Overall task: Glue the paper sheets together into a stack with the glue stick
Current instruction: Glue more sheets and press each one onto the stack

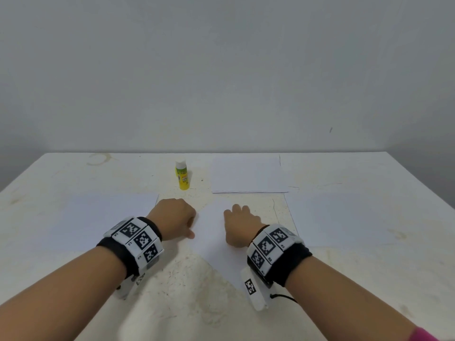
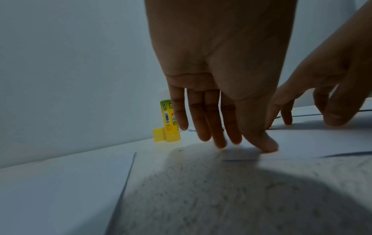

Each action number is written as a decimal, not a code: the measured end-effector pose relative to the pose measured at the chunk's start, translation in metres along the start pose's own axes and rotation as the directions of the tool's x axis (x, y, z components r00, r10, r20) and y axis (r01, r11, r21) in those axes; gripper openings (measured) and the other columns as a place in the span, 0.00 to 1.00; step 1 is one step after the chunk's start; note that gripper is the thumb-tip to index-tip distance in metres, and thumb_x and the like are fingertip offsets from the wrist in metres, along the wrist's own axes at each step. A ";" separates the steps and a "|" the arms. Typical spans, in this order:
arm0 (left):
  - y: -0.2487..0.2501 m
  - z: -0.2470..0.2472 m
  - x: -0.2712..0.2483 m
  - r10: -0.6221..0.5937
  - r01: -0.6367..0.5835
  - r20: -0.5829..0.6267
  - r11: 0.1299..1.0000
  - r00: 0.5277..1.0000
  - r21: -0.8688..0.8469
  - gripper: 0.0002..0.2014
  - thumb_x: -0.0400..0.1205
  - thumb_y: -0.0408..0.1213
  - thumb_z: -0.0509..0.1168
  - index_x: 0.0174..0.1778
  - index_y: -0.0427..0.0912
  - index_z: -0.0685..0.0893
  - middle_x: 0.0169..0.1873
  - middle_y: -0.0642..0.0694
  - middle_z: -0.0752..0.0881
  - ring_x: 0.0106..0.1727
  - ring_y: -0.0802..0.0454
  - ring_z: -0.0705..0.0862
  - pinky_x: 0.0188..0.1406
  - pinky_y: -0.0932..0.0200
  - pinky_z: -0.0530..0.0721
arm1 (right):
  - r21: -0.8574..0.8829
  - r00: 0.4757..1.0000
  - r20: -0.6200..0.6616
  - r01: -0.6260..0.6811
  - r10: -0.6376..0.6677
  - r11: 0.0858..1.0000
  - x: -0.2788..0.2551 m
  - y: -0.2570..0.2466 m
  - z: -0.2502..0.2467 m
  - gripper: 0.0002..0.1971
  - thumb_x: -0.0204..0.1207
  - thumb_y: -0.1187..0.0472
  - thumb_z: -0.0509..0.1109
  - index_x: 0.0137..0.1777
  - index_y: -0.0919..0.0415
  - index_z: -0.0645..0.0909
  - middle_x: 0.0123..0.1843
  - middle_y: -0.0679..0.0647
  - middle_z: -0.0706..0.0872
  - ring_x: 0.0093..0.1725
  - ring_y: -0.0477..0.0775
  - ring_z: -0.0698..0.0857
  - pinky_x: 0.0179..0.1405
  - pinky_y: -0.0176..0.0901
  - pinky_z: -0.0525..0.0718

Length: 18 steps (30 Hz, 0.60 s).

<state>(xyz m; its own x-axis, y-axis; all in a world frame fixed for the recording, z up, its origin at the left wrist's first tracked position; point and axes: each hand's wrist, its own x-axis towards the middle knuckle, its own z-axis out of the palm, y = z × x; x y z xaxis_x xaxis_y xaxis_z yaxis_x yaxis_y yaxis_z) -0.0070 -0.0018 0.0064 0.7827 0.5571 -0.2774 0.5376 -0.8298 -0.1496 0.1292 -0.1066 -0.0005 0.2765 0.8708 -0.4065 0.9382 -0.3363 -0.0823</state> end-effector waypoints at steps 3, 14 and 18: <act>-0.010 0.012 0.004 0.065 -0.065 -0.002 0.988 0.998 -0.141 0.36 0.73 0.58 0.72 0.72 0.46 0.70 0.72 0.49 0.70 0.69 0.51 0.70 0.62 0.59 0.73 | -0.006 0.995 0.024 0.100 -0.100 0.995 0.007 -0.002 0.001 0.23 0.81 0.67 0.57 0.77 0.63 0.63 0.76 0.59 0.64 0.75 0.62 0.64 0.69 0.58 0.69; -0.012 0.031 0.000 0.054 0.001 0.351 0.988 0.935 -0.156 0.69 0.56 0.81 0.46 0.80 0.36 0.27 0.80 0.43 0.26 0.82 0.50 0.30 0.81 0.41 0.39 | 0.063 0.982 0.171 0.069 -0.079 0.996 0.002 0.081 -0.001 0.55 0.74 0.40 0.72 0.85 0.59 0.36 0.86 0.53 0.36 0.85 0.52 0.42 0.83 0.60 0.47; -0.011 0.031 0.003 0.014 0.038 0.341 0.988 0.940 -0.147 0.63 0.68 0.76 0.54 0.80 0.33 0.28 0.81 0.40 0.28 0.83 0.46 0.31 0.81 0.41 0.39 | 0.070 0.989 0.145 0.018 -0.028 0.997 0.004 0.102 -0.001 0.65 0.63 0.35 0.77 0.84 0.61 0.34 0.86 0.51 0.39 0.85 0.52 0.42 0.83 0.61 0.50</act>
<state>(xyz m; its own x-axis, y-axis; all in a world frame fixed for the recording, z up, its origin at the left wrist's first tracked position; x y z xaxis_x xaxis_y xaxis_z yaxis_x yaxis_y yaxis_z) -0.0199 0.0077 -0.0219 0.6365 0.5009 -0.5865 0.6076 -0.7941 -0.0188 0.2264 -0.1372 -0.0102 0.2173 0.8185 -0.5319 0.9261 -0.3450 -0.1526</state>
